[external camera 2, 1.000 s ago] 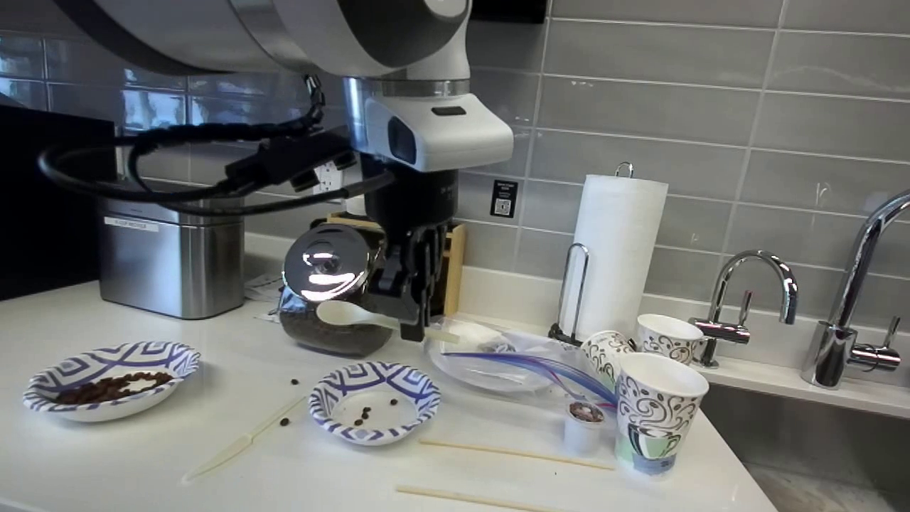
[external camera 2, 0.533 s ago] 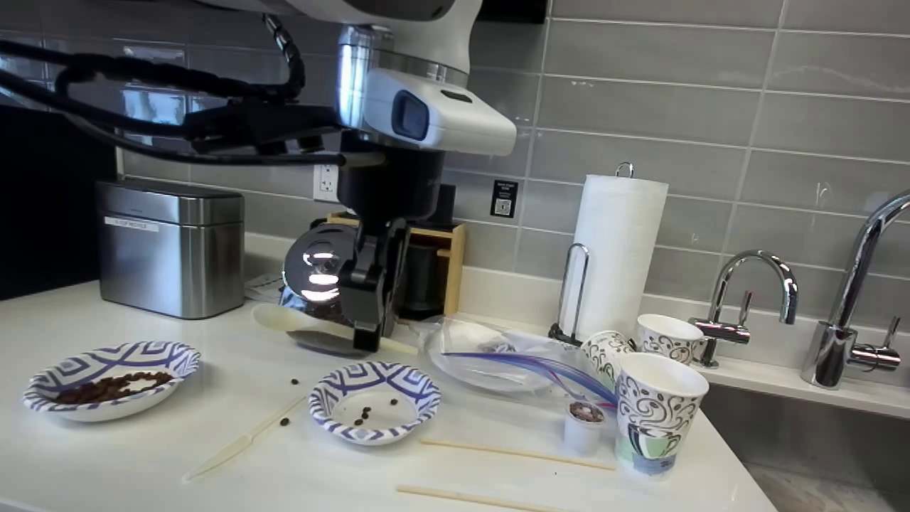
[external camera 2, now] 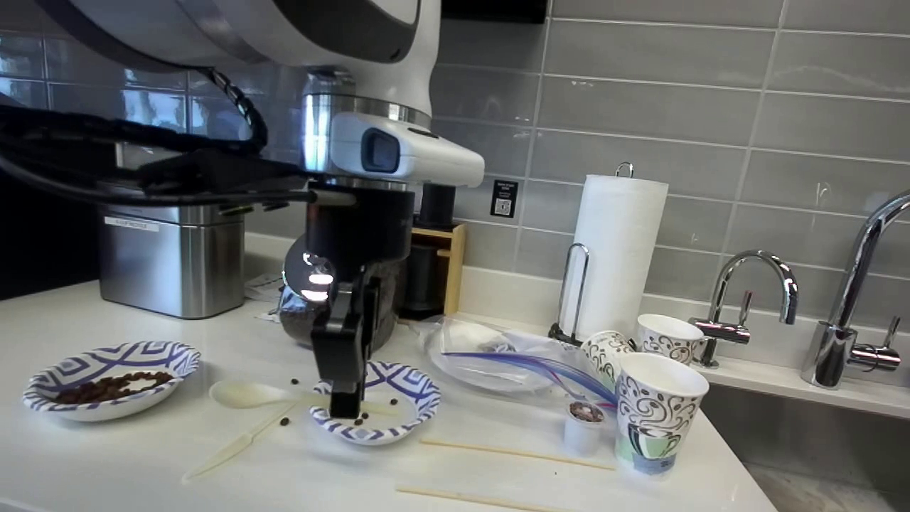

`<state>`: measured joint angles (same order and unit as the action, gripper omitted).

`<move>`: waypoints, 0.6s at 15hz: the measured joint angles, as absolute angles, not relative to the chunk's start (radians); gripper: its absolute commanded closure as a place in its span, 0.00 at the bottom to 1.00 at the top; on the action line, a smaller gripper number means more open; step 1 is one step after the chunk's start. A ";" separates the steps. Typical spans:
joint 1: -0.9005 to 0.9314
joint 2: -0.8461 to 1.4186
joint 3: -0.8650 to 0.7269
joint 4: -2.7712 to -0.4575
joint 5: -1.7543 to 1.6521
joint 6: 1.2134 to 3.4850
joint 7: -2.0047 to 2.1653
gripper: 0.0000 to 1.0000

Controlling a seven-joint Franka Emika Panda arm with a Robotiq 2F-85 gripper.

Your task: Use the plastic spoon to put some of the contents of the plate on the left to the plate on the right

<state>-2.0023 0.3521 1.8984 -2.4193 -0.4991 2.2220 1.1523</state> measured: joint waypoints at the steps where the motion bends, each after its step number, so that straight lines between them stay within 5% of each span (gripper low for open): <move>1: -2.002 0.341 1.896 -2.432 -0.525 2.242 1.155 0.97; 9: -1.995 0.248 1.802 -2.560 -0.619 2.587 1.233 0.97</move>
<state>-1.9952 0.2480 1.8024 -2.5603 -0.6193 2.5870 1.2330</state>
